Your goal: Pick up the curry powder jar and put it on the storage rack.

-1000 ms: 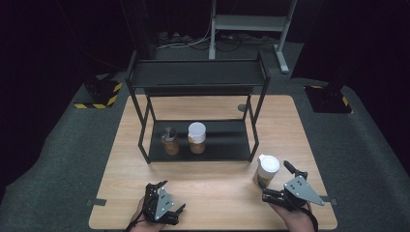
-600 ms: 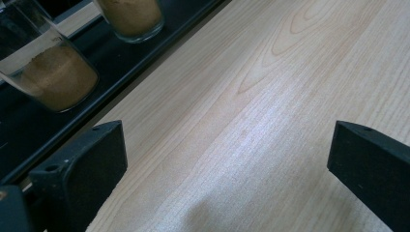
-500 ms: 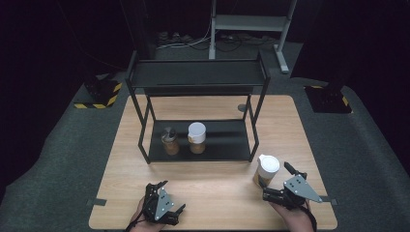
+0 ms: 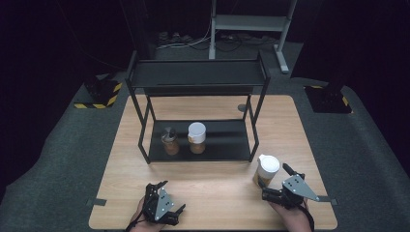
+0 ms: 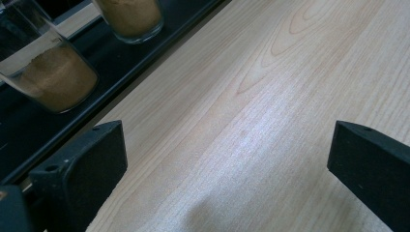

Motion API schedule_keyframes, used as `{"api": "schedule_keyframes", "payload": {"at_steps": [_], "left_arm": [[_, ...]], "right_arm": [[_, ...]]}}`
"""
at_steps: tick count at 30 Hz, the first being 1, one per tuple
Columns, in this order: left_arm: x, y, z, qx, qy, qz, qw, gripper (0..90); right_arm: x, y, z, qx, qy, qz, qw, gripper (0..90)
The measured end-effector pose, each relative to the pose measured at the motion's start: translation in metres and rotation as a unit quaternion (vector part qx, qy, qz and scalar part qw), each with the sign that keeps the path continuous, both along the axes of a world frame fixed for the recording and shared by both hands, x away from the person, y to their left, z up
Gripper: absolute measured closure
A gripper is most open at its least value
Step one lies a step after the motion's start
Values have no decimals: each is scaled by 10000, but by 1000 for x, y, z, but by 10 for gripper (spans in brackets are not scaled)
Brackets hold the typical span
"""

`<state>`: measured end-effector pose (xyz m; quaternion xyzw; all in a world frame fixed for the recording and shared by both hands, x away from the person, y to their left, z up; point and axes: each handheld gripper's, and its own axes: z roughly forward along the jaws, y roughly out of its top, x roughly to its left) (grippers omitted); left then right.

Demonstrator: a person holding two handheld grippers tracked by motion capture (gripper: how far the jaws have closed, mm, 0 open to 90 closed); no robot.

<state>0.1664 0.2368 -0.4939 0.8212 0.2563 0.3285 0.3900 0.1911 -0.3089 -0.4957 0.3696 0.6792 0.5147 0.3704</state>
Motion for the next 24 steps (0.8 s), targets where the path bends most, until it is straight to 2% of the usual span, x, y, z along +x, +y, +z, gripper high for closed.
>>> {"api": "schedule_keyframes", "payload": {"at_steps": [4,11,19,24], "left_arm": [[0,0,0,-1,-1,-1,10000,9],[0,0,0,-2,-7,-10,10000,9],[0,0,0,-1,-17,-2,10000,9],[-1,0,-1,-6,-35,26,10000,9]], "right_arm": [[4,-3,-7,65,52,72,9999,8],[9,-6,-11,214,134,95,9996,83],[13,-5,-13,191,117,184,9996,206],[14,-3,-13,214,132,170,9995,247]]}}
